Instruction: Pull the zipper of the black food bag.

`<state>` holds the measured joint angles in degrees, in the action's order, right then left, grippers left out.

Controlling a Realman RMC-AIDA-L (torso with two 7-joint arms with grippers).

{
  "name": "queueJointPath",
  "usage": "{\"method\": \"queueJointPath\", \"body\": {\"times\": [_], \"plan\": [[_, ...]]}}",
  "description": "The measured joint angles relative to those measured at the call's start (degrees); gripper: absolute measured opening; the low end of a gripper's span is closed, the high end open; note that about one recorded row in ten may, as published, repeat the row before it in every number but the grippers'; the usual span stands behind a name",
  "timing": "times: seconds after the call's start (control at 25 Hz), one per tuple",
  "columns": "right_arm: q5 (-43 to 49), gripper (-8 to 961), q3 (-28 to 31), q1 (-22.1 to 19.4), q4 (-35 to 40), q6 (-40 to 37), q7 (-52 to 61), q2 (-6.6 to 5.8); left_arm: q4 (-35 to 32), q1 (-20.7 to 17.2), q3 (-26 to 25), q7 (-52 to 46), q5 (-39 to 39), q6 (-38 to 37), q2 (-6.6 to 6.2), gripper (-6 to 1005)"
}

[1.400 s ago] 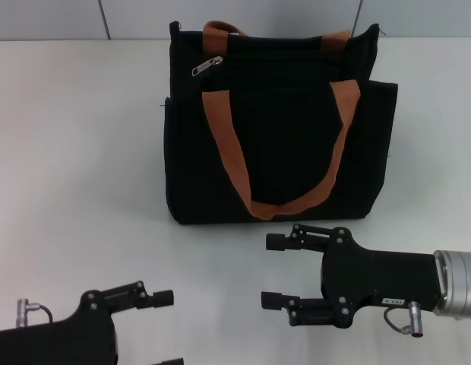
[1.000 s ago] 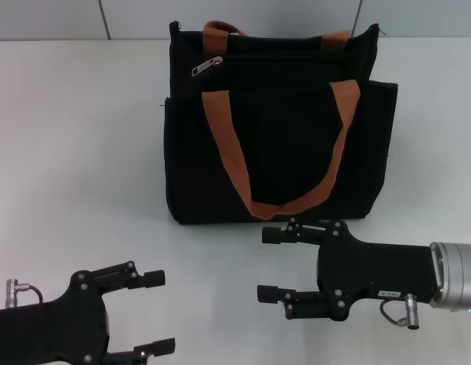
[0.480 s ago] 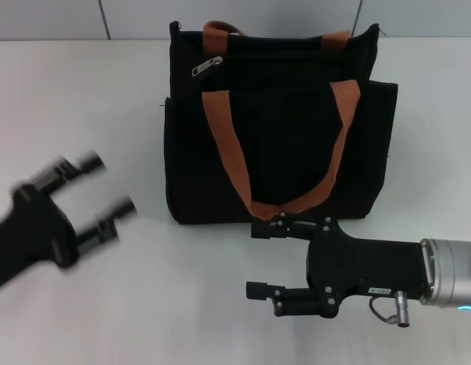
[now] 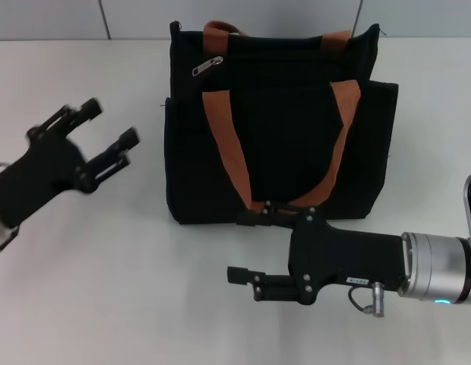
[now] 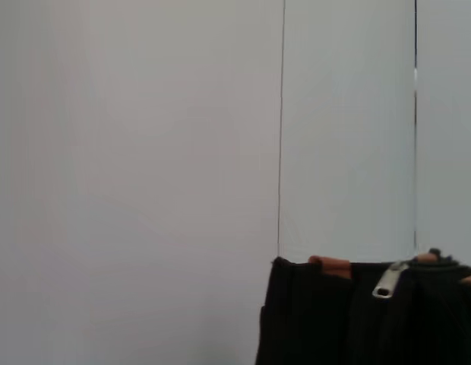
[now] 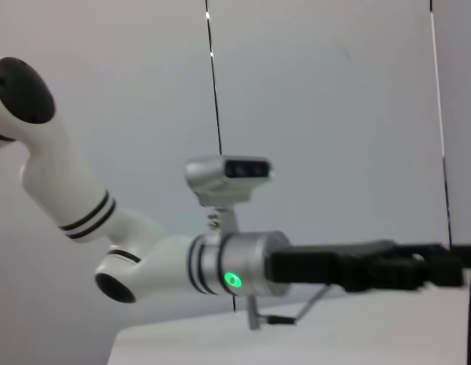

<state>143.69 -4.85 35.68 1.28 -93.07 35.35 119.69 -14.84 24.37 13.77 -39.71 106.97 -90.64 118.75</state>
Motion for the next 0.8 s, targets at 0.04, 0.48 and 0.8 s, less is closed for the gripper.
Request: {"method": "queueJointPath", "body": {"times": [0.04, 0.48, 0.8], "plan": [[0.00, 758, 0.35, -0.01, -0.35, -0.13, -0.69, 0.01, 0.00, 0.95, 0.10, 0.01, 0.07, 1.03, 0.00, 738], [-0.04, 758, 3.70, -0.92, -1.23, -0.27, -1.61, 0.02, -0.46, 8.82, 11.72, 0.33, 0.10, 9.57, 0.06, 728], [-0.54, 758, 6.25, -2.92, -2.23, -0.09, -1.61, 0.02, 0.04, 9.84, 11.18, 0.49, -8.22, 8.60, 0.25, 721]]}}
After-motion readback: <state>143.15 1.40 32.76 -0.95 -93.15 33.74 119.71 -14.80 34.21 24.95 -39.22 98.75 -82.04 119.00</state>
